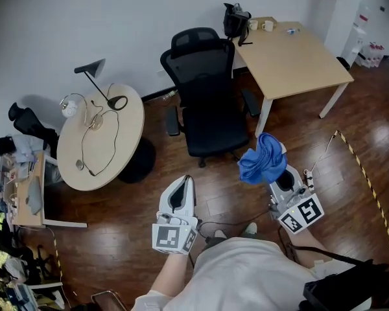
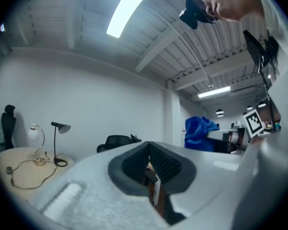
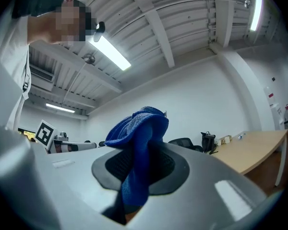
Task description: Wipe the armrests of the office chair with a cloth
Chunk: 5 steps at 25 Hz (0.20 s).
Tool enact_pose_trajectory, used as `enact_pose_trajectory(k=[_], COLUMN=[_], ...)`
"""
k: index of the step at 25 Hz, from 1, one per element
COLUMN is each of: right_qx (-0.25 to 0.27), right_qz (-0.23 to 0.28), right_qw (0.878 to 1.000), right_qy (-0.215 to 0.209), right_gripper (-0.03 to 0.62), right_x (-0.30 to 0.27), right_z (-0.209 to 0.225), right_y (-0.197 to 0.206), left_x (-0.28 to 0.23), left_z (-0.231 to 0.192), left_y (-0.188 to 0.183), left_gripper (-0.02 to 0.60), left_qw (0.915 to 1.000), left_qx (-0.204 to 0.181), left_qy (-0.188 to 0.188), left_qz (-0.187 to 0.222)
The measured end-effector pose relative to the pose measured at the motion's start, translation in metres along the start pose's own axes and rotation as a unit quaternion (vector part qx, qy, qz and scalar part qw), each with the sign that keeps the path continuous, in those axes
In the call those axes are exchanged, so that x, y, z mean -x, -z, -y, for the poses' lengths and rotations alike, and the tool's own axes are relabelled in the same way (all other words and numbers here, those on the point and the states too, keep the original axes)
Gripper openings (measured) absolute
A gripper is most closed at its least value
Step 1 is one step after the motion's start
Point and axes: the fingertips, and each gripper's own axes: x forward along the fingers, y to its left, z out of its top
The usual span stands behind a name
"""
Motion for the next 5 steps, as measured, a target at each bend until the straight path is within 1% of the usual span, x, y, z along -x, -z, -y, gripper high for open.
enact_pose_trajectory(k=[5], right_qx=[-0.004], right_qz=[-0.005], right_qw=[1.000], right_qy=[-0.004], right_gripper=[0.071], right_x=[-0.015], right_z=[-0.021], right_y=[0.009], left_x=[0.010], left_z=[-0.023], left_y=[0.004], left_gripper=[-0.009], left_qw=[1.0000], left_qx=[0.008], left_qy=[0.004], left_qz=[0.002])
